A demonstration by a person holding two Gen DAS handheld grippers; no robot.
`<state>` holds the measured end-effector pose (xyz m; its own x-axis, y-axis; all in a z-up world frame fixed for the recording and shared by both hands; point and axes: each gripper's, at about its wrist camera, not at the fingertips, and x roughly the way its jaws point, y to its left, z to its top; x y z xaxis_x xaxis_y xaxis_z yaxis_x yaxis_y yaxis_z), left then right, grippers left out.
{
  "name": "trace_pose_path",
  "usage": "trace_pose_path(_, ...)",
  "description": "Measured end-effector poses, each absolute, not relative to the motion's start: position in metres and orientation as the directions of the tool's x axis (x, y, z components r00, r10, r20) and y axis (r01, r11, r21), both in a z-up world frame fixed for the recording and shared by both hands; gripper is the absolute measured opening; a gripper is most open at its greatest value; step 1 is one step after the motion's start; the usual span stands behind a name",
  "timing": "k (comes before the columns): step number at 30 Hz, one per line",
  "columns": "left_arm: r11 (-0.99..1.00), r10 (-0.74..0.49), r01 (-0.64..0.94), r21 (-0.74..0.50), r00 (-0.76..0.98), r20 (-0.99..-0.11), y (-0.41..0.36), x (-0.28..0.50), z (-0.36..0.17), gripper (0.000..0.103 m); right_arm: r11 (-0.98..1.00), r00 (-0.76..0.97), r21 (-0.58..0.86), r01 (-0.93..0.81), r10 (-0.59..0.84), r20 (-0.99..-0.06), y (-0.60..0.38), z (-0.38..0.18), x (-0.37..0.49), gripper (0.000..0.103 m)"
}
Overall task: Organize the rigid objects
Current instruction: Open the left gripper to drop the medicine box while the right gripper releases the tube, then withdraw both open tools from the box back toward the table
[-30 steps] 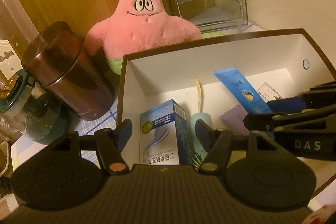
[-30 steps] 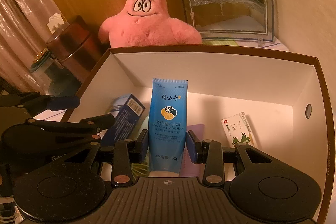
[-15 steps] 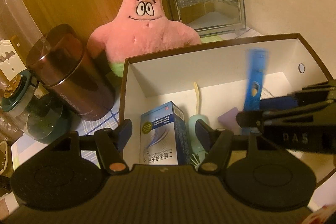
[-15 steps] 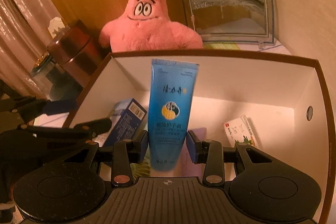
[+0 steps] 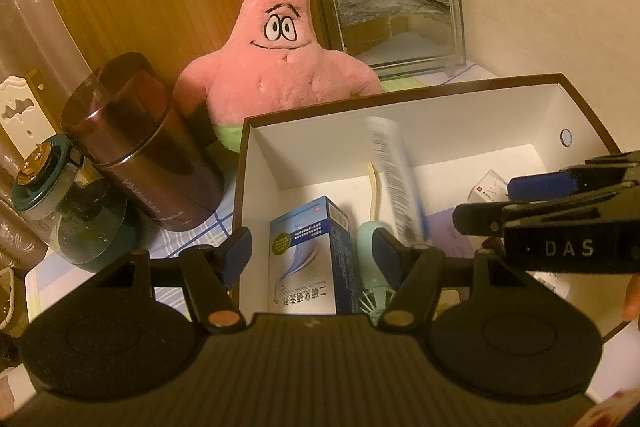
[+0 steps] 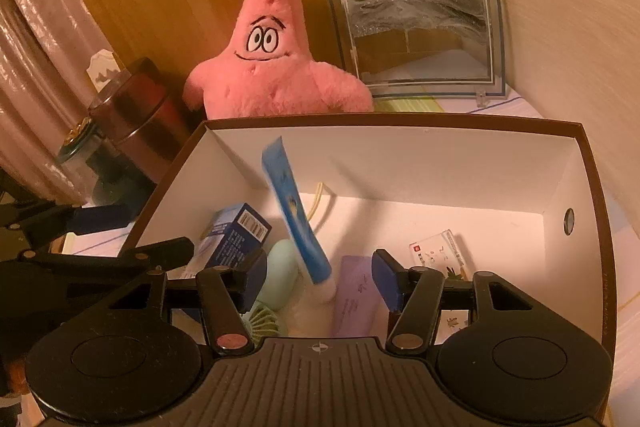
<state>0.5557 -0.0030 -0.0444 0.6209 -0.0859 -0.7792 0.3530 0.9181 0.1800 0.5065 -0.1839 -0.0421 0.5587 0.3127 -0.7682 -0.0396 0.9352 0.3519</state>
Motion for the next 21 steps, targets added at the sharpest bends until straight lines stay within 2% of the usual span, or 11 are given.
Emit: trace_pose_path(21, 0.925, -0.095, 0.342, 0.167, 0.633, -0.769, -0.002, 0.538, -0.035, 0.065, 0.936, 0.568, 0.348, -0.042, 0.309, -0.763, -0.189, -0.031, 0.489, 0.059)
